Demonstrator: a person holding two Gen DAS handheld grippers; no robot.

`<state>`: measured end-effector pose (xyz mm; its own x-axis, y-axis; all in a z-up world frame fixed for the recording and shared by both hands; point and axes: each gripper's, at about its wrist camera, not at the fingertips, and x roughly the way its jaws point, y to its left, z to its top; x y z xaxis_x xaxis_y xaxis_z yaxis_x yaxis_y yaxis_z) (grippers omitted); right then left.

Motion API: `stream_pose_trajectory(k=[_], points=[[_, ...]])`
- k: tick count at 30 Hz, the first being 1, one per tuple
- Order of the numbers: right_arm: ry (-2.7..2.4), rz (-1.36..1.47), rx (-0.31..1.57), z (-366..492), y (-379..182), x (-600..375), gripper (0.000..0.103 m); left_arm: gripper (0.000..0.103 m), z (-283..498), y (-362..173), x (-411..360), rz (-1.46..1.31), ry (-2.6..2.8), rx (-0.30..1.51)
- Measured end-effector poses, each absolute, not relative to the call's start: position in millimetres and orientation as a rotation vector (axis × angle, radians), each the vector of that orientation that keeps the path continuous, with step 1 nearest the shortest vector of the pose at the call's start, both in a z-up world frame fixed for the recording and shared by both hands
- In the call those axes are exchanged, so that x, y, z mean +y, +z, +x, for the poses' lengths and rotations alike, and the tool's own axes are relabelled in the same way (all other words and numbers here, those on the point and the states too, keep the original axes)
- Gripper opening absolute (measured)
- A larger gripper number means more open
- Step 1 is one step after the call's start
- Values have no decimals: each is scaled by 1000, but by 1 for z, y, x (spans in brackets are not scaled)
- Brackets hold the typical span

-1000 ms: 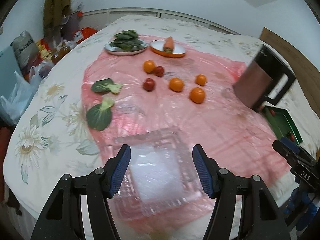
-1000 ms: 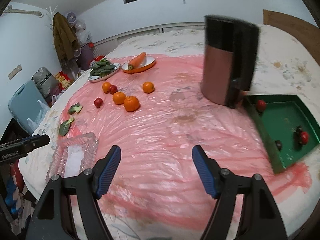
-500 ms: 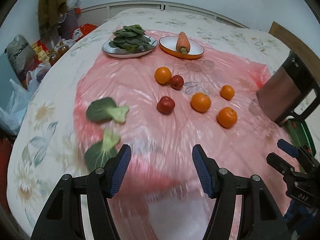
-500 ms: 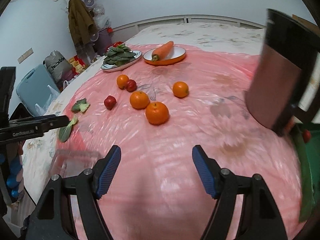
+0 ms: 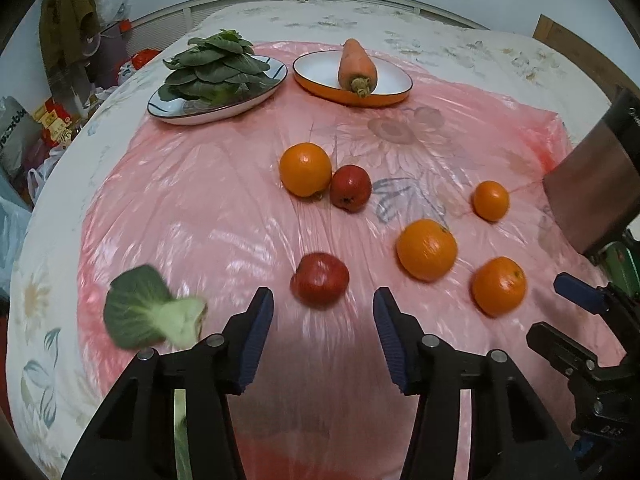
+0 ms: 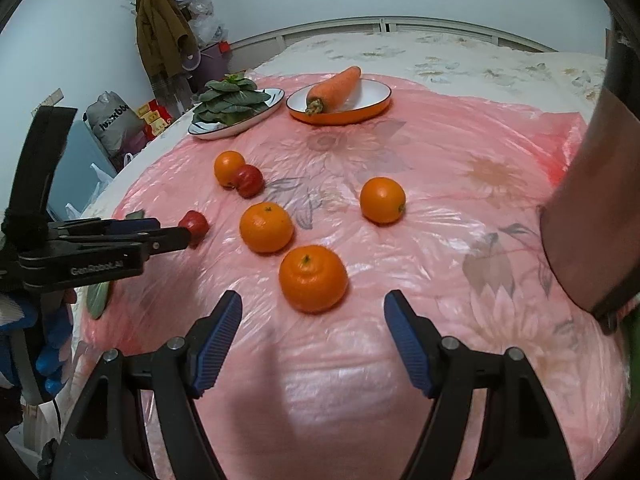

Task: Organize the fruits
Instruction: 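Grasp a red apple with the left tool while the right tool grasps an orange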

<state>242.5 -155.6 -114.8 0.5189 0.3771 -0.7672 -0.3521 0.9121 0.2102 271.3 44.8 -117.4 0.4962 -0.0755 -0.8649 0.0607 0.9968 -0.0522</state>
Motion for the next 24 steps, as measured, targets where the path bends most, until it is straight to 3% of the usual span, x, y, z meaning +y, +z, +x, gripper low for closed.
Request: stream_pose_trajectory(k=[6, 13, 16, 19, 24], points=[[442, 7, 940, 260, -122, -149, 103, 45, 283, -130, 42, 3, -78, 1057], [464, -35, 964, 269, -134, -134, 103, 37, 287, -140, 45, -5, -74, 1066], [473, -32, 991, 271, -143, -130, 77, 31, 287, -143, 45, 1, -81, 1063], [465, -12, 998, 273, -149, -135, 60, 30, 287, -143, 43, 17, -89, 1055], [478, 30, 997, 273, -149, -142, 57, 30, 285, -142, 47, -9, -102, 1045]])
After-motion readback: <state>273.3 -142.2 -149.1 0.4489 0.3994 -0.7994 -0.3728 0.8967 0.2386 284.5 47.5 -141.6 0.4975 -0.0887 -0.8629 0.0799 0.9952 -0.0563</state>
